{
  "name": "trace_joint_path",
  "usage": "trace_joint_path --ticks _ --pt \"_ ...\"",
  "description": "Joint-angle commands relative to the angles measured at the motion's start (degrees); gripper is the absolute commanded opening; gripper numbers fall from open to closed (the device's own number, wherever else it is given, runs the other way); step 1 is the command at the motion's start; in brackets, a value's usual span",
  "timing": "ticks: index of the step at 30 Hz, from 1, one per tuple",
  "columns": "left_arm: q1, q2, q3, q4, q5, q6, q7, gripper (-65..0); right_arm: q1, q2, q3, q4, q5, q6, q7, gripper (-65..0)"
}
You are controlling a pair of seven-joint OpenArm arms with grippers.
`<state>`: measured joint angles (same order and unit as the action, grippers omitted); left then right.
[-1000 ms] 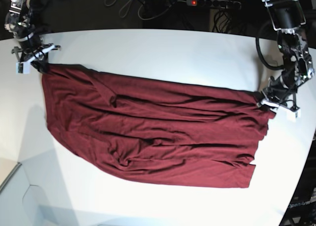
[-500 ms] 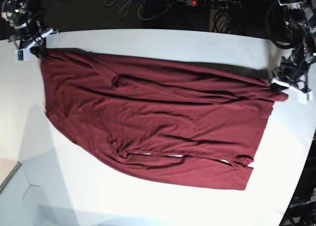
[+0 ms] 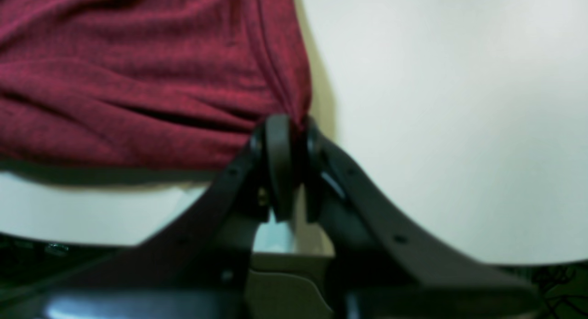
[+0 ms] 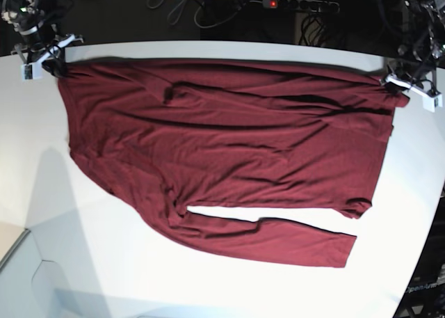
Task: Layout the t-shirt on the table in an organized manner, then fold the t-shirt properly
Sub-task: 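Pull both held corners away from the shirt body, unfolding it flat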
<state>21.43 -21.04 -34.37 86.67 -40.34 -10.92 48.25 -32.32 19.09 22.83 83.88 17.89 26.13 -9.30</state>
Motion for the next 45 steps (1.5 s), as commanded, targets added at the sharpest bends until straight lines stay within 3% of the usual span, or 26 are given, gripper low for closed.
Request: trace_joint_path --ticks 1,18,21,24,26,32,38,45 --pt "-0.4 -1.2 -0.6 0.8 -0.4 0.0 -1.0 -64.7 -1.2 0.7 0.3 0.1 -1.3 -0.2 -2.3 -65.0" --pt "0.0 -1.2 -0.3 0.6 0.1 0.0 -0.6 -64.7 -1.3 0.7 0.1 -0.1 -1.3 -0.1 -2.7 -65.0" --pt "0.1 -1.1 -0.5 0.5 0.1 0.0 1.0 -64.7 -1.3 0.7 0.3 -0.1 -1.3 2.1 -2.8 -64.9" --pt "-0.2 -1.2 -0.5 0.8 -0.3 -0.1 1.6 -64.3 -1.0 0.7 0.4 -0.1 -1.3 5.0 -2.8 -57.2" --pt "-0.2 -1.2 -0.5 0.9 -0.3 -0.1 1.6 -60.1 -1.0 0.7 0.4 0.0 -1.3 5.0 -2.8 -51.5" --pt "-0.1 -1.1 -0.7 0.9 -0.3 -0.1 1.5 -32.2 -0.7 -1.3 5.2 0.2 -1.3 5.0 -2.5 -40.4" --pt "-0.4 -1.0 -0.7 0.9 -0.4 -0.1 1.4 -31.4 1.8 -3.1 11.6 -0.1 -1.2 5.0 -3.0 -37.4" --pt "-0.5 0.8 -3.7 1.9 -0.4 -0.1 1.6 -31.3 1.9 -3.4 12.2 0.2 -1.2 5.0 -3.0 -34.1"
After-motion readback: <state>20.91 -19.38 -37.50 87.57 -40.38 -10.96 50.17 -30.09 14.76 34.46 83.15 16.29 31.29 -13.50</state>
